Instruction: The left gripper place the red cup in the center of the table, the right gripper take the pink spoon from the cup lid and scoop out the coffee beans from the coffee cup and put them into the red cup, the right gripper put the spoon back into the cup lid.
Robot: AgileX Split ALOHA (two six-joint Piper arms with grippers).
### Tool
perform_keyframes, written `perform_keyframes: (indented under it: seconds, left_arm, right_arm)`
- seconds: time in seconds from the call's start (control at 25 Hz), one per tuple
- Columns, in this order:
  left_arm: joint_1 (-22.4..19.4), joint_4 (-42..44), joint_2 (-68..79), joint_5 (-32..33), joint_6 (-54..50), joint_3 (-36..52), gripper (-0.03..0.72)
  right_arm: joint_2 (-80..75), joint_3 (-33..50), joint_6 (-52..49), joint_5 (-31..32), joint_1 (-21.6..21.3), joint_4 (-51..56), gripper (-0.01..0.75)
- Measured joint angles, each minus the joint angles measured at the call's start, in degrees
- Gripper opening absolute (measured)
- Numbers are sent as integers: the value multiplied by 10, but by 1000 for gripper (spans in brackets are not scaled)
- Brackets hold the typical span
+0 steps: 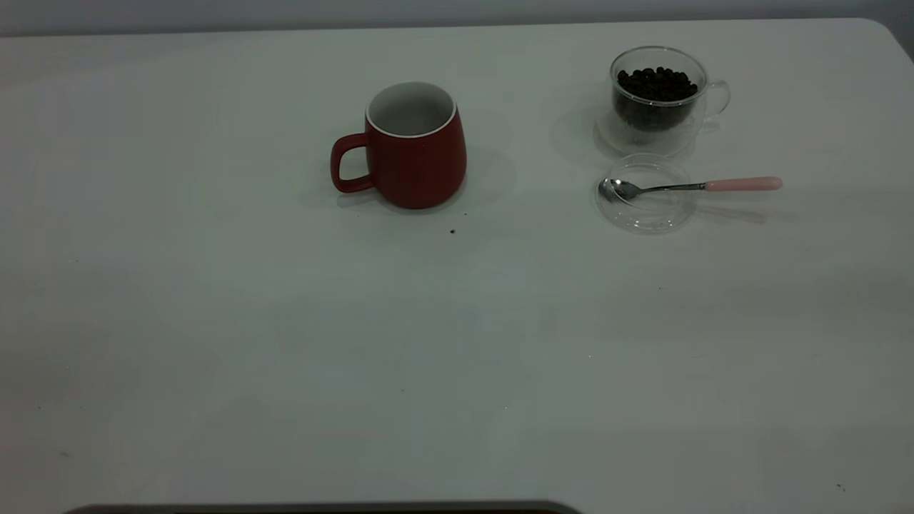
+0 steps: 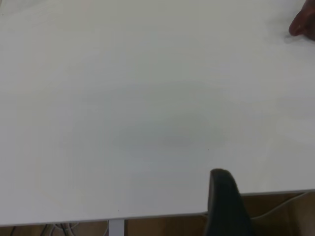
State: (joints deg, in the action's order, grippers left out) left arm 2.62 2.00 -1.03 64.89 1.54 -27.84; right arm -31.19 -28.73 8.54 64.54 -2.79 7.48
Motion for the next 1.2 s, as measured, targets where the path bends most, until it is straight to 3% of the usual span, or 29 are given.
perform_keyframes:
  seconds: [0.44,1.2]
  left_arm:
    - [0,0,0,0,0,0,493]
    - [0,0,0,0,-1,0,493]
  right_arm:
    - [289,-1,0,30,0,1,442]
    - [292,-1,0,52,1,2,310]
